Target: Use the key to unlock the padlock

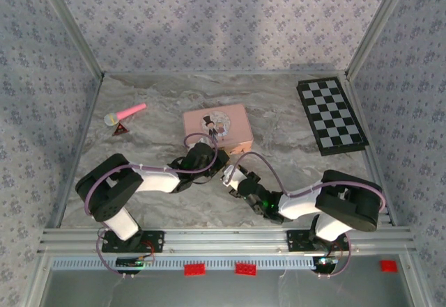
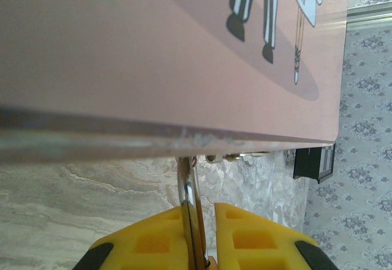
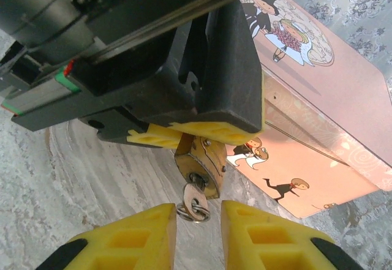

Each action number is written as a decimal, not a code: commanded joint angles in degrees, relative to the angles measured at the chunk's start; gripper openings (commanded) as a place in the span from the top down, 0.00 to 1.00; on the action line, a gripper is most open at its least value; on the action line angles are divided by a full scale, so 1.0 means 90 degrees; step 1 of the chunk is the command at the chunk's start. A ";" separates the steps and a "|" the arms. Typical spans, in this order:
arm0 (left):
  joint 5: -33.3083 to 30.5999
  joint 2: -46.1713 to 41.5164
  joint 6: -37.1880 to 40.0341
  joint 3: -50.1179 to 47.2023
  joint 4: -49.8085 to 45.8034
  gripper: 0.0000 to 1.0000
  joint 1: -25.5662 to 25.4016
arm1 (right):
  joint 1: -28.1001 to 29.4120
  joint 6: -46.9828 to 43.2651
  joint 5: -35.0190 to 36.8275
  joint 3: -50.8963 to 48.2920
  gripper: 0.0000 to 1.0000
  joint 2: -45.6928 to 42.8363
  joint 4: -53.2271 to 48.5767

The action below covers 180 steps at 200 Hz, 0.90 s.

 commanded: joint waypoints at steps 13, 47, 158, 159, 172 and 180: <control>0.0690 0.0151 -0.0495 0.0146 0.0425 1.00 -0.0149 | -0.0023 0.0155 0.0120 0.0203 0.74 0.0174 0.0226; 0.0700 0.0142 -0.0488 0.0153 0.0388 1.00 -0.0149 | -0.0045 0.0236 0.0208 0.0260 0.75 0.0201 0.0176; 0.0690 0.0095 -0.0478 0.0124 0.0435 1.00 -0.0153 | -0.0232 0.1034 0.0176 0.0217 0.89 0.0046 -0.0160; 0.0690 0.0094 -0.0477 0.0124 0.0436 1.00 -0.0153 | -0.0233 0.1044 0.0169 0.0214 0.89 0.0037 -0.0152; 0.0685 0.0093 -0.0475 0.0125 0.0436 1.00 -0.0167 | -0.0321 0.1439 -0.0133 0.0136 0.91 -0.0146 -0.0153; 0.0680 0.0093 -0.0475 0.0124 0.0436 1.00 -0.0167 | -0.0409 0.1728 -0.0426 0.0115 0.92 -0.0278 -0.0213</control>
